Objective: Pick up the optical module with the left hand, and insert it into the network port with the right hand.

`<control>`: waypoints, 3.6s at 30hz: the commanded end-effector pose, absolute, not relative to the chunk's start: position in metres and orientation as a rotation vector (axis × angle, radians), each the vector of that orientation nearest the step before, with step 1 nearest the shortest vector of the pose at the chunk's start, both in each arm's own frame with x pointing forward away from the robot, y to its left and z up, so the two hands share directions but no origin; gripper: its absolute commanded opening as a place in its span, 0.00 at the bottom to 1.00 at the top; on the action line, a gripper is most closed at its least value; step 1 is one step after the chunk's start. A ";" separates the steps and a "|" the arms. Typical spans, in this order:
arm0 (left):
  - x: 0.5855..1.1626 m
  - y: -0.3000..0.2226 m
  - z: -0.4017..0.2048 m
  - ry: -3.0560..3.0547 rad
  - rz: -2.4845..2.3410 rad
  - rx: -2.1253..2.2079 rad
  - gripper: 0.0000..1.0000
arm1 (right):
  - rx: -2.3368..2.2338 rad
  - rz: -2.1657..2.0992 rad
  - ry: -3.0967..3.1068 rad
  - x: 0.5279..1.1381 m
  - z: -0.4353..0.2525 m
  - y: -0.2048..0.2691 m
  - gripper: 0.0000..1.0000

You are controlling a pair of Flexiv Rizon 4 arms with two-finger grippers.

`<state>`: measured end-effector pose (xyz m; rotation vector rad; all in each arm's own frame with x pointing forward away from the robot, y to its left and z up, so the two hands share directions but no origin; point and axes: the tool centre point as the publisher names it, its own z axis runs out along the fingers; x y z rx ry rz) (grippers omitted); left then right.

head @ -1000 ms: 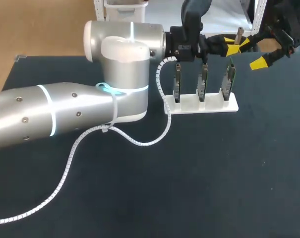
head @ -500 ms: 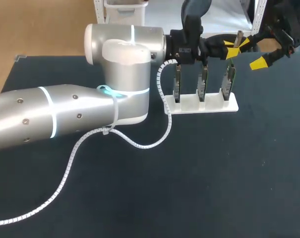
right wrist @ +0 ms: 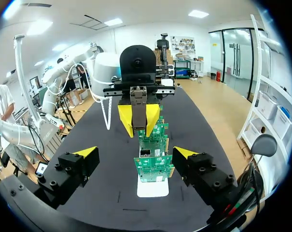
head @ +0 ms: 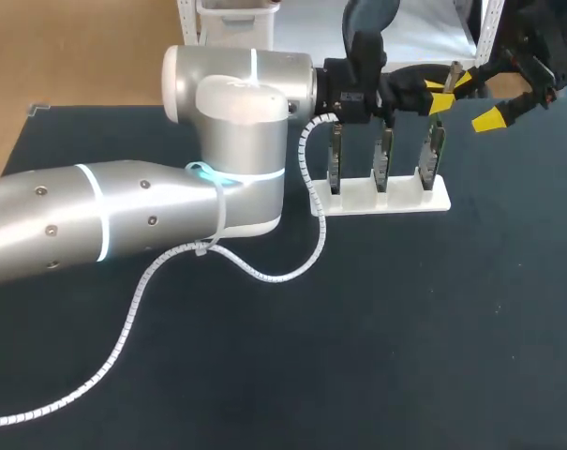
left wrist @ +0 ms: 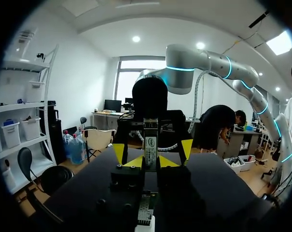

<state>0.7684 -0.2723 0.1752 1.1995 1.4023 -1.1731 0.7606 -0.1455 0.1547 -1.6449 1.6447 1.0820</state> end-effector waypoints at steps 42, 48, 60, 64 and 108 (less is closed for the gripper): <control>0.776 -0.276 0.166 1.447 -1.189 1.216 0.00 | -1.643 1.078 1.645 0.759 0.154 -0.145 1.00; 0.775 -0.276 0.164 1.451 -1.188 1.217 0.00 | -1.643 1.078 1.645 0.759 0.154 -0.145 1.00; 0.774 -0.277 0.162 1.458 -1.187 1.215 0.00 | -1.643 1.078 1.645 0.759 0.154 -0.145 1.00; 0.773 -0.278 0.163 1.451 -1.184 1.221 0.00 | -1.643 1.078 1.645 0.759 0.154 -0.145 1.00; 0.773 -0.278 0.163 1.451 -1.184 1.221 0.00 | -1.571 1.094 1.530 0.779 0.194 -0.132 1.00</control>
